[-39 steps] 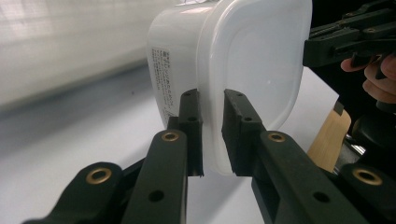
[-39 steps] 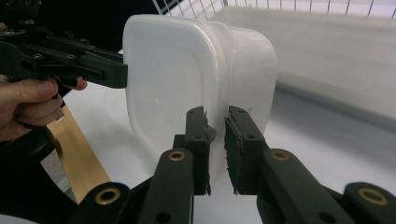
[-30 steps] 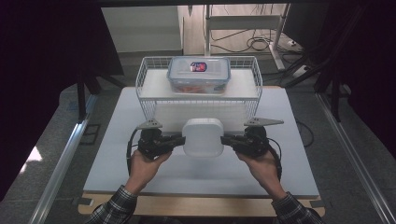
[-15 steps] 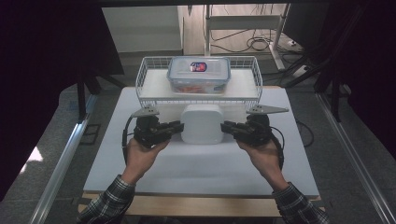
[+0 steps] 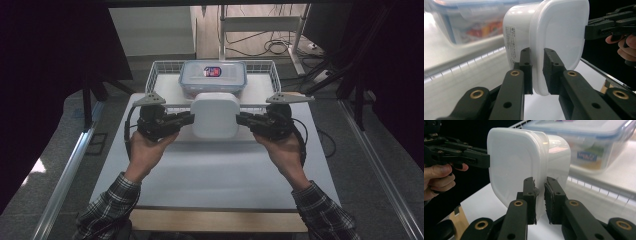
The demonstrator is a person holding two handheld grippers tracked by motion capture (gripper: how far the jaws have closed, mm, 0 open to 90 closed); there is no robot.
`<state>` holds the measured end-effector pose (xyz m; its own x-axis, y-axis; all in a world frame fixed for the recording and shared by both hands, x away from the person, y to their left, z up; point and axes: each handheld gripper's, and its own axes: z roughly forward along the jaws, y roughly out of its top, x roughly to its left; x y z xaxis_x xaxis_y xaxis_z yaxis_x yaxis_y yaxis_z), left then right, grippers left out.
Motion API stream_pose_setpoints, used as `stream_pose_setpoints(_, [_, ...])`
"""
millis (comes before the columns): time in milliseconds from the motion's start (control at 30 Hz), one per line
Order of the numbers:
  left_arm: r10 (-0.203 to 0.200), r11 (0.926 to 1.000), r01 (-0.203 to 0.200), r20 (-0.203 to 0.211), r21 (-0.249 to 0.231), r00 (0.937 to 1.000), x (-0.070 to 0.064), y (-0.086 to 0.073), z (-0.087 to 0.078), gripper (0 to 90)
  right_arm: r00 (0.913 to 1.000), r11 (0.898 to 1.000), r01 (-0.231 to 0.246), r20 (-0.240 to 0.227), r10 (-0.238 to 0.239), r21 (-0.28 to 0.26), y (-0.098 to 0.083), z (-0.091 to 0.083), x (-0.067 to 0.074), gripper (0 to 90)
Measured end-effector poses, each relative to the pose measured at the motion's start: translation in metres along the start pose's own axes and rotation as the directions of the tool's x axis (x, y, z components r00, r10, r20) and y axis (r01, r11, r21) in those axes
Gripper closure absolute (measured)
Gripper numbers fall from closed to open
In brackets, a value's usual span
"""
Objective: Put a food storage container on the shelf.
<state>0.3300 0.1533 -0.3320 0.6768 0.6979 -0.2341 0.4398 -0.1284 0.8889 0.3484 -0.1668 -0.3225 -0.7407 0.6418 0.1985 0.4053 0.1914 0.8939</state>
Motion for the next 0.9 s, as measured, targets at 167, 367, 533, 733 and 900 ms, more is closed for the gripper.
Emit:
stream_pose_setpoints(167, [0.006,0.9999,-0.006,-0.004,-0.011,1.0,0.002,0.015,-0.004,78.7,1.0,1.0,0.003,0.002,-0.003,-0.014,0.016,-0.001,0.0,79.1])
stream_pose_setpoints(367, [0.006,0.9996,-0.006,-0.007,-0.027,1.0,0.006,0.035,-0.007,78.7,1.0,0.999,0.005,0.006,-0.005,-0.032,0.035,-0.001,-0.001,79.1])
stream_pose_setpoints(533, [0.012,0.9992,-0.013,-0.013,-0.037,0.9998,0.01,0.057,-0.009,78.7,0.9999,0.999,0.006,0.014,-0.005,-0.052,0.056,-0.001,-0.004,78.8])
stream_pose_setpoints(733, [-0.004,0.9988,0.004,-0.01,-0.05,0.9999,0.018,0.078,-0.009,78.7,0.9999,0.997,-0.004,0.016,0.005,-0.072,0.08,0.001,-0.008,78.9])
stream_pose_setpoints(900, [-0.02,0.9985,0.019,-0.022,-0.051,0.9996,0.027,0.093,-0.006,78.6,0.9997,0.997,-0.011,0.022,0.013,-0.078,0.097,0.008,-0.014,78.8])
